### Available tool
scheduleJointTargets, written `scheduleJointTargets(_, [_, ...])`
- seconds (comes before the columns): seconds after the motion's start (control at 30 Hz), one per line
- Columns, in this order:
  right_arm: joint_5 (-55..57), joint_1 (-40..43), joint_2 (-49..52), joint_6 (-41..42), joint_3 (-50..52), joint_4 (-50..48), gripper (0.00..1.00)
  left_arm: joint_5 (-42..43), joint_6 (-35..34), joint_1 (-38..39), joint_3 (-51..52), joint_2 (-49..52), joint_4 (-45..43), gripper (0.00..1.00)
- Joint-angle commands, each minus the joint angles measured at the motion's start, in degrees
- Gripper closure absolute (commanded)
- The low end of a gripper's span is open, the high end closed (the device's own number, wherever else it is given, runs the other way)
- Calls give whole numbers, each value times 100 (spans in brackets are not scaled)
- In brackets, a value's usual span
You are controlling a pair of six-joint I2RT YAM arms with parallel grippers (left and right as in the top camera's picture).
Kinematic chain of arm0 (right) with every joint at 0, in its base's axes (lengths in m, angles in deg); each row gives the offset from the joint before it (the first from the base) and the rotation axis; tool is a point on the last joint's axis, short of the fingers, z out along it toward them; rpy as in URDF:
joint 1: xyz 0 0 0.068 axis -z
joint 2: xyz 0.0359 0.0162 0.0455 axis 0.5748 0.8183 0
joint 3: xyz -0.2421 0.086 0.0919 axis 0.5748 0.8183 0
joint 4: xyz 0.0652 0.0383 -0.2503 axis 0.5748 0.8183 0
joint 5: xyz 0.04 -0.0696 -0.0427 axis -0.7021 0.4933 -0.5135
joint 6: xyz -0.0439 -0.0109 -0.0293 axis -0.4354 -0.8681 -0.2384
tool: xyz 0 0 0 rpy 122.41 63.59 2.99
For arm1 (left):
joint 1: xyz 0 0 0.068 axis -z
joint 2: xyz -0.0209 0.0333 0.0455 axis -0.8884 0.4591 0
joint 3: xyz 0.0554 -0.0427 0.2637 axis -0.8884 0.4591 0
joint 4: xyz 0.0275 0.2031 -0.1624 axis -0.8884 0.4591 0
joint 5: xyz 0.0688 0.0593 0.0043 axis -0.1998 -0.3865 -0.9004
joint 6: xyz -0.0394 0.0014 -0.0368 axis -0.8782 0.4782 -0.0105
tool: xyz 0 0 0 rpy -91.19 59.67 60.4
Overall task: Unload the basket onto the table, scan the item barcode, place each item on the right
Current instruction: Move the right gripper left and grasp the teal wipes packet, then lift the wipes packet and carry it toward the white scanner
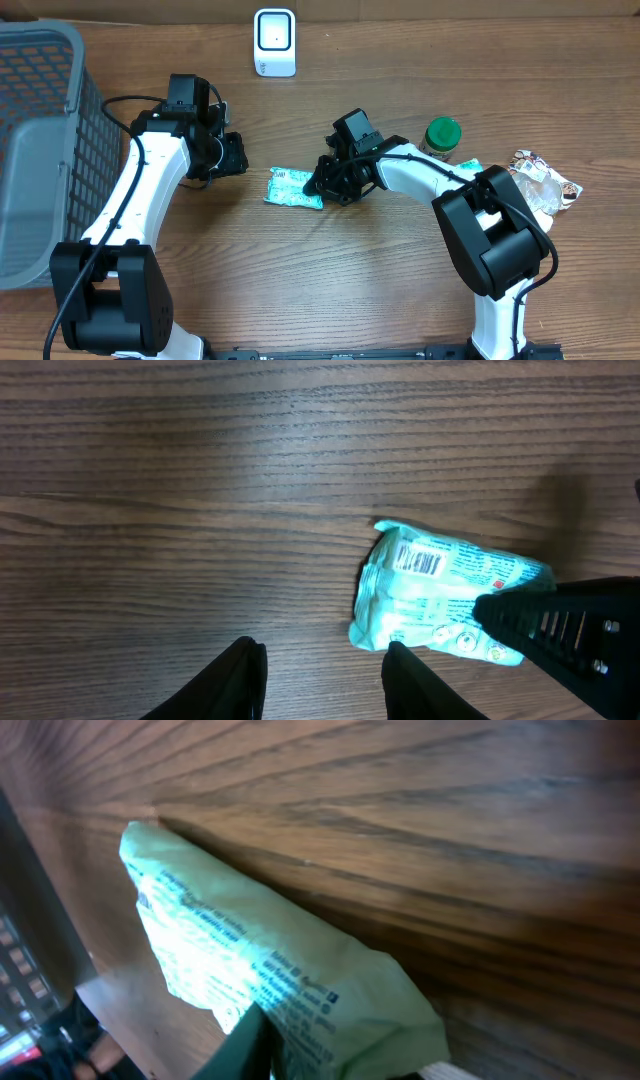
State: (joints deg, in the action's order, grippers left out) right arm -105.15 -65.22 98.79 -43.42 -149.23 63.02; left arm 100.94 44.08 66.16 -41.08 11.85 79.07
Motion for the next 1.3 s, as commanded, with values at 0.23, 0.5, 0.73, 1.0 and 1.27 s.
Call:
scheduleJointTargets(0.23, [-535,199,0,-1062,-37,125,96,-109,-20,-11,57,63,-24,58])
scheduleJointTargets(0.5, [-660,925,-1550,-2105,-225,1250,96,-496,-15,-15,57,63,-24,56])
scheduleJointTargets(0.73, [-1106,1290,-3082,-2577,-227,2041,96,-636,330,-122,57,63,-203,58])
scheduleJointTargets(1.0, [-1117,1290,-4179,-2522,-245,2321,96,-678,472,-763,57,61,-138,31])
scheduleJointTargets(1.27, [-986,1290,-4459,-2371,-763,3012,96,-699,476,-988,57,61,-111,0])
